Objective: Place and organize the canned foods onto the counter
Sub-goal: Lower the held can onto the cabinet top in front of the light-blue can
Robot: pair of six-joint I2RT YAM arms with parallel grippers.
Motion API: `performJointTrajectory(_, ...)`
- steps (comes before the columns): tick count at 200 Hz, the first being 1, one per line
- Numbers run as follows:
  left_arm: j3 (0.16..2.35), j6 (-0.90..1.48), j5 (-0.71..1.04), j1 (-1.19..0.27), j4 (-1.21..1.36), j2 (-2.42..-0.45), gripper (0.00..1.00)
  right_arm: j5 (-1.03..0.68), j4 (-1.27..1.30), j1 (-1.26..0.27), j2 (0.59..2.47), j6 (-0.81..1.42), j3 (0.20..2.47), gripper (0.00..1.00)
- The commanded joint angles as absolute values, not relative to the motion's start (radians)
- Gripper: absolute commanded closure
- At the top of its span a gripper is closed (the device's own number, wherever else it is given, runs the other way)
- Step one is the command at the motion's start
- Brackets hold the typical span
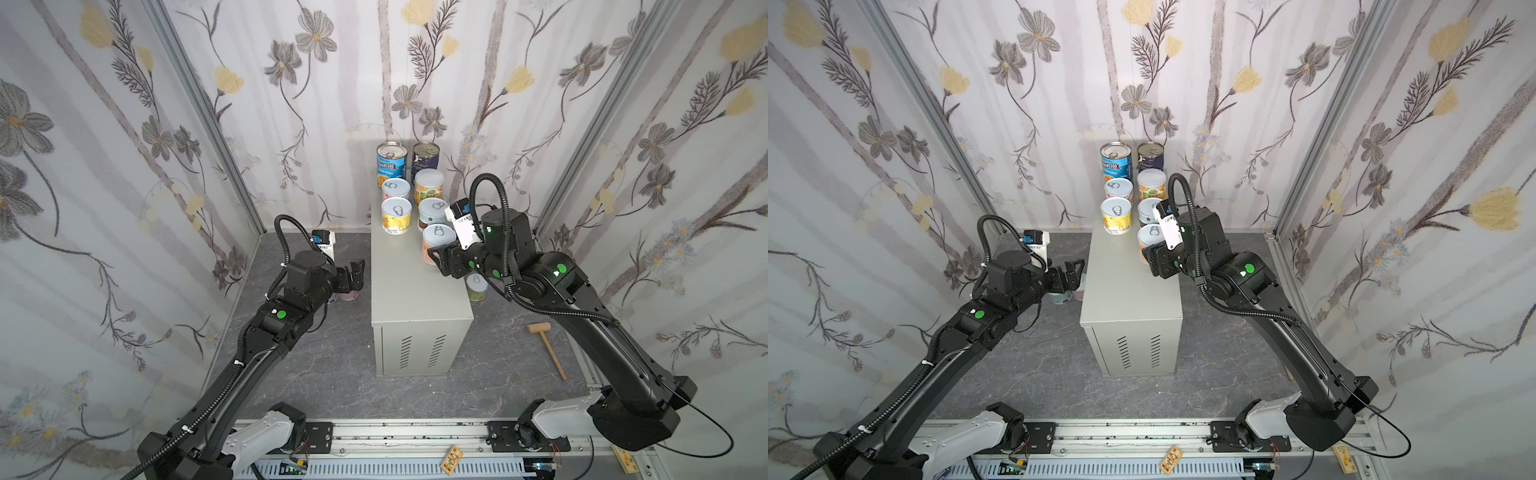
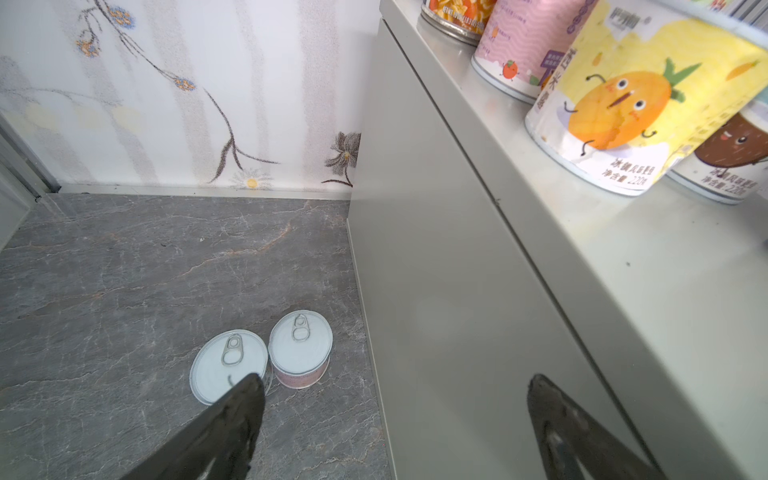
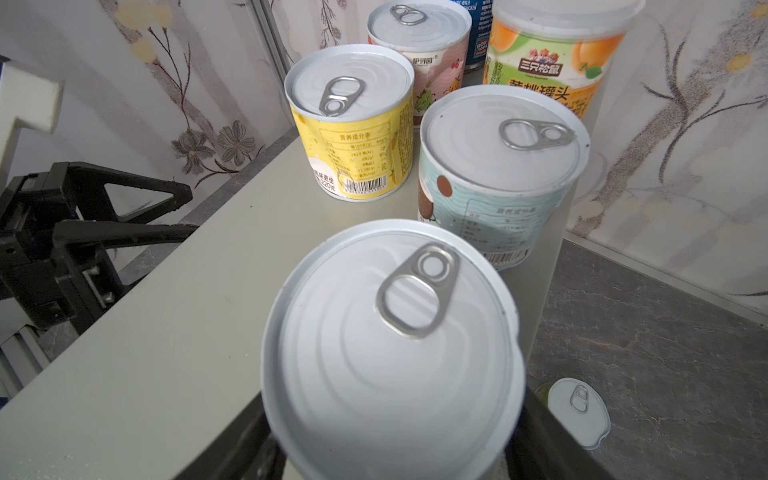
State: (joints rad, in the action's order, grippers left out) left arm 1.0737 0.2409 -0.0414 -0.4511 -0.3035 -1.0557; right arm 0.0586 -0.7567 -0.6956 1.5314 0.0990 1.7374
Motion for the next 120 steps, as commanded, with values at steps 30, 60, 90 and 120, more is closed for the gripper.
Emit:
performJointTrajectory(30, 1.085, 0.252, -0.044, -0.451, -0.285, -1.060, 0.00, 0.049, -0.704, -0.697, 1.516, 0.088, 1.723, 0.26)
performJointTrajectory(60, 1.084, 0.255, -0.044, -0.450, -0.288, -1.060, 0.00, 0.043, -0.706, -0.697, 1.526, 0.085, 1.721, 0.25)
performJointTrajectory(90, 1.085, 0.253, -0.051, -0.451, -0.293, -1.057, 0.00, 0.059, -0.700, -0.696, 1.523, 0.086, 1.721, 0.25)
performJointTrajectory(120, 1.082, 0.255, -0.056, -0.451, -0.292, -1.055, 0.00, 0.065, -0.699, -0.698, 1.522, 0.086, 1.718, 0.24)
